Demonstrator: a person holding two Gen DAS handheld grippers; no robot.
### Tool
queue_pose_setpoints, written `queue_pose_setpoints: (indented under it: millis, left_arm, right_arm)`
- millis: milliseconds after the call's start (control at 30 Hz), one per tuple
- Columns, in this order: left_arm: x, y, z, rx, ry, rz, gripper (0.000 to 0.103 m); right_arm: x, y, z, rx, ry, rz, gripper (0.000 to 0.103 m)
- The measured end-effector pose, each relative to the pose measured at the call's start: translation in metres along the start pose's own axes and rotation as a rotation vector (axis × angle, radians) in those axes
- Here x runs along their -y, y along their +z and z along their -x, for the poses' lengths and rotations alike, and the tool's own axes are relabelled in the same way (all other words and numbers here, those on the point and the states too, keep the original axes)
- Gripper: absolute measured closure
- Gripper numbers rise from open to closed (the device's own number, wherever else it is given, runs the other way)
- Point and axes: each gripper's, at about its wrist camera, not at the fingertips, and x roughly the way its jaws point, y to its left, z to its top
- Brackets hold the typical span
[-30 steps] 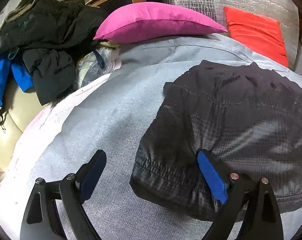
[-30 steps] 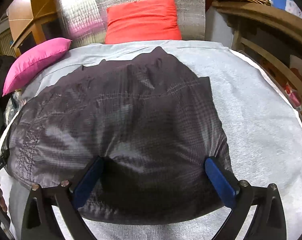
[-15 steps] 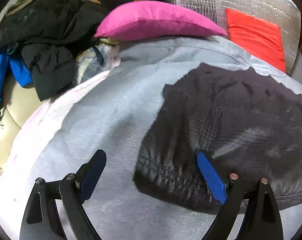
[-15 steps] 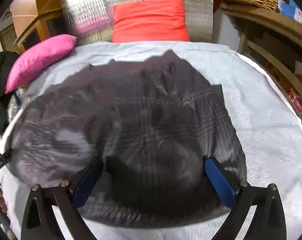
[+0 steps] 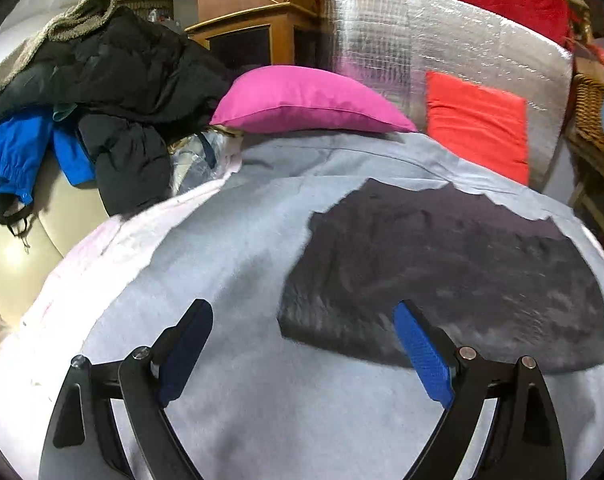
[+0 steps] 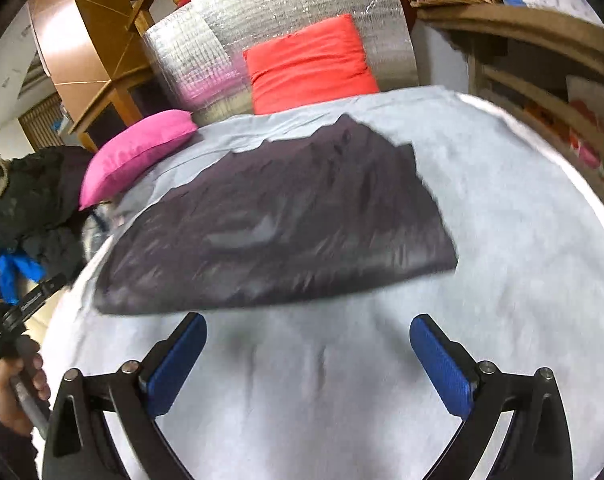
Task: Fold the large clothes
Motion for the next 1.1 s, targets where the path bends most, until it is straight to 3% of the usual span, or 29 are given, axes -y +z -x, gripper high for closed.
queue_pose_setpoints:
  millis: [67,133,200,233,300,433,600,900,1100]
  left_arm:
    - [0.005,-0.009,0.01,-0.005,-0.028,-0.004,0.01]
    - [0.013,-0.018,0.019,-0.015,-0.05,-0.018,0.01]
    - [0.018,-0.024,0.027,-0.018,-0.057,-0.038,0.01]
    - [0.02,-0.027,0.031,-0.014,-0.061,-0.047,0.01]
    - [0.022,-0.031,0.039,-0.002,-0.064,-0.055,0.01]
    - [0.025,-0.035,0.046,-0.009,-0.081,-0.036,0.01]
    - [0.035,-0.039,0.057,0.002,-0.09,-0.065,0.01]
    - [0.034,-0.038,0.072,0.026,-0.109,-0.051,0.01]
    - [0.036,-0.039,0.072,0.027,-0.114,-0.053,0.01]
  right_arm:
    - [-0.016,0.004,0.001,-0.017,0.036,0.032,0.0]
    - [-0.025,0.018,-0.003,-0.006,0.015,0.059,0.0]
    - [-0.019,0.031,-0.001,0.012,-0.057,-0.002,0.0]
    - [-0.016,0.032,0.003,0.018,-0.045,-0.035,0.0]
    - [-0.017,0.02,0.019,0.043,0.044,-0.042,0.0]
    - [-0.033,-0.027,0.03,0.023,0.051,0.062,0.0]
    - [-0.033,-0.075,0.036,0.001,0.077,0.011,0.0]
    - [-0.036,-0.074,0.059,0.07,0.077,0.016,0.0]
    - [-0.029,-0.073,0.058,0.068,0.08,-0.009,0.0]
